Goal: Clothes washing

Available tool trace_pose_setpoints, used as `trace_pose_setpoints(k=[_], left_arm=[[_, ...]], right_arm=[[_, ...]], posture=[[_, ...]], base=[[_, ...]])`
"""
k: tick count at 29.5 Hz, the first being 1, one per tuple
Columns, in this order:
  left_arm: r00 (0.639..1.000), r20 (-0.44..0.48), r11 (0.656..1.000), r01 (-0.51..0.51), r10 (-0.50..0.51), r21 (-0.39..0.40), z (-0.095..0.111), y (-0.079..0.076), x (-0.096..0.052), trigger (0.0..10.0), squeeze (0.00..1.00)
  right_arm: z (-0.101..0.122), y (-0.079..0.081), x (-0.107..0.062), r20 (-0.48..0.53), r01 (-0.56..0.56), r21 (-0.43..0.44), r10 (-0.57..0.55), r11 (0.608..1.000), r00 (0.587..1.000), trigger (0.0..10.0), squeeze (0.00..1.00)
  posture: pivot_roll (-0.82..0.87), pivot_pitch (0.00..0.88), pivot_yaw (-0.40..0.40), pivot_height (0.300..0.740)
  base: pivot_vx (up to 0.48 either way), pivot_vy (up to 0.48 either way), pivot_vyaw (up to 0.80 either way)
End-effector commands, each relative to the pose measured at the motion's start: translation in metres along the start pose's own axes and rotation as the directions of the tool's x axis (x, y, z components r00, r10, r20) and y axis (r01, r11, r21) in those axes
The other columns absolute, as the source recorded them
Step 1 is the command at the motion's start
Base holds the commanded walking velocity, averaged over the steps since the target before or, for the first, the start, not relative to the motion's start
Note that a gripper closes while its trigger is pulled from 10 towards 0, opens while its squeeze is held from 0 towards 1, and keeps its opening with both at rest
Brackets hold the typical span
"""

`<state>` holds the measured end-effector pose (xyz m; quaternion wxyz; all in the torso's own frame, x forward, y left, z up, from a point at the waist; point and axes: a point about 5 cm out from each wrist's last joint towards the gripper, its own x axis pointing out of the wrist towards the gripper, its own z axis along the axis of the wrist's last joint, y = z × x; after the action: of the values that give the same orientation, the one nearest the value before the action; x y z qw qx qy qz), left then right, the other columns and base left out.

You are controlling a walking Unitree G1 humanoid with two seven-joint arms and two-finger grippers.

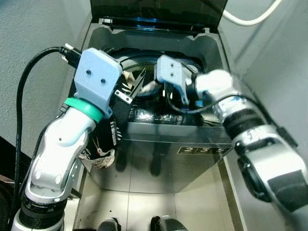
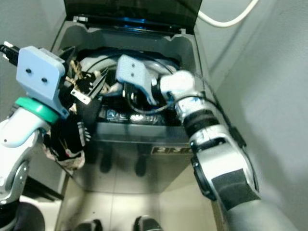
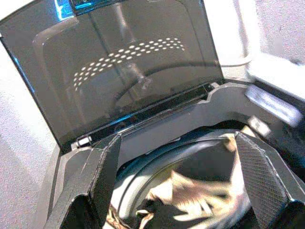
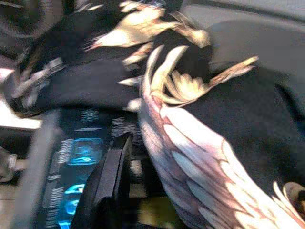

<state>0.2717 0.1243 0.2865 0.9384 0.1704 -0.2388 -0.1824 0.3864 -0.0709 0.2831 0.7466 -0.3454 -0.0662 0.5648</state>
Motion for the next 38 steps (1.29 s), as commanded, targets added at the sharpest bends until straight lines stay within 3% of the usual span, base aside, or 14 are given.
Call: trace_pose_setpoints(k=[1,3,5,10,12,13,15,16,18,20,23,27,31,38], left_arm=[[1.0,-0.001,1.0,0.001,-0.001,-0.009,0.001,-0.002,0.0,10.0,0.0],[1.0,-0.001,1.0,-0.001,0.001,-0.009,0.001,-0.003,-0.001,10.0,0.0],[1.0,-0.004,1.0,-0.006,0.006,-0.008,0.001,-0.003,-0.002,10.0,0.0],[1.0,-0.008,1.0,-0.003,0.003,-0.004,0.001,-0.002,-0.003,10.0,0.0],[1.0,-0.01,1.0,0.003,-0.003,-0.003,0.001,-0.002,-0.003,10.0,0.0],[1.0,-0.01,1.0,0.003,-0.003,-0.003,0.001,-0.002,-0.003,10.0,0.0],[1.0,-0.011,1.0,0.004,-0.004,-0.005,0.0,-0.001,-0.002,10.0,0.0],[1.0,-0.011,1.0,0.004,-0.004,-0.005,0.0,-0.001,-0.002,10.0,0.0],[1.0,-0.002,1.0,0.013,-0.013,-0.007,0.0,-0.004,0.0,10.0,0.0],[1.0,-0.001,1.0,0.012,-0.012,-0.01,0.001,-0.005,0.0,10.0,0.0],[0.999,0.011,0.999,-0.032,0.032,0.014,0.003,0.001,0.0,10.0,0.0],[0.992,0.021,0.991,-0.124,0.124,0.047,0.004,0.015,0.002,10.0,0.0],[0.989,0.023,0.988,-0.146,0.145,0.051,0.004,0.019,0.003,10.0,0.0],[0.964,0.088,0.965,-0.256,0.25,0.058,0.022,0.036,0.006,10.0,0.0]], right_arm=[[0.005,-0.011,-0.004,-0.035,0.076,-0.035,-0.078,0.996,0.996,10.0,0.0],[0.008,-0.017,-0.006,-0.054,0.133,-0.06,-0.137,0.989,0.989,10.0,0.0],[0.024,-0.044,-0.023,0.018,0.398,-0.06,-0.397,0.916,0.918,10.0,0.0],[0.034,-0.055,-0.042,0.091,0.49,-0.114,-0.482,0.864,0.871,10.0,0.0],[0.044,-0.067,-0.058,0.151,0.636,-0.213,-0.618,0.742,0.771,10.0,0.0],[0.044,-0.067,-0.058,0.151,0.636,-0.213,-0.618,0.742,0.771,10.0,0.0],[0.053,-0.075,-0.069,0.214,0.75,-0.194,-0.718,0.633,0.662,10.0,0.0],[0.053,-0.075,-0.069,0.214,0.75,-0.194,-0.718,0.633,0.662,10.0,0.0],[0.022,-0.035,-0.04,0.139,0.376,-0.217,-0.353,0.901,0.925,10.0,0.0],[0.017,-0.014,-0.036,0.226,0.181,-0.108,-0.153,0.978,0.962,10.0,0.0],[0.026,-0.011,-0.038,0.406,0.089,0.112,-0.127,0.99,0.905,10.0,0.0],[0.022,-0.002,-0.024,0.437,0.118,0.217,-0.204,0.969,0.876,10.0,0.0],[0.02,0.003,-0.019,0.444,0.102,0.233,-0.199,0.967,0.874,10.0,0.0],[0.024,0.079,0.046,0.476,-0.082,0.132,0.009,0.988,0.879,10.0,0.0]], posture=[[0.1,0.088,-0.04,0.74],[0.1,0.088,-0.041,0.74],[0.11,0.087,-0.037,0.74],[0.11,0.085,-0.027,0.74],[0.09,0.077,-0.023,0.74],[0.09,0.077,-0.023,0.74],[0.09,0.077,-0.023,0.74],[0.09,0.077,-0.023,0.74],[0.09,0.07,-0.023,0.74],[0.09,0.07,-0.026,0.74],[0.09,0.069,-0.027,0.74],[0.1,0.069,-0.021,0.74],[0.1,0.07,-0.019,0.74],[0.12,0.082,-0.013,0.74]], base=[[0.0,0.0,0.0],[0.0,0.0,0.0],[0.0,0.0,0.0],[0.0,0.0,0.0],[0.0,0.0,0.0],[0.0,0.0,0.0],[0.0,0.0,0.0],[0.0,0.0,0.0],[0.0,0.0,0.0],[0.0,0.0,0.0],[0.0,0.0,0.0],[0.0,0.0,0.0],[0.0,0.0,0.0],[0.0,0.0,0.0]])
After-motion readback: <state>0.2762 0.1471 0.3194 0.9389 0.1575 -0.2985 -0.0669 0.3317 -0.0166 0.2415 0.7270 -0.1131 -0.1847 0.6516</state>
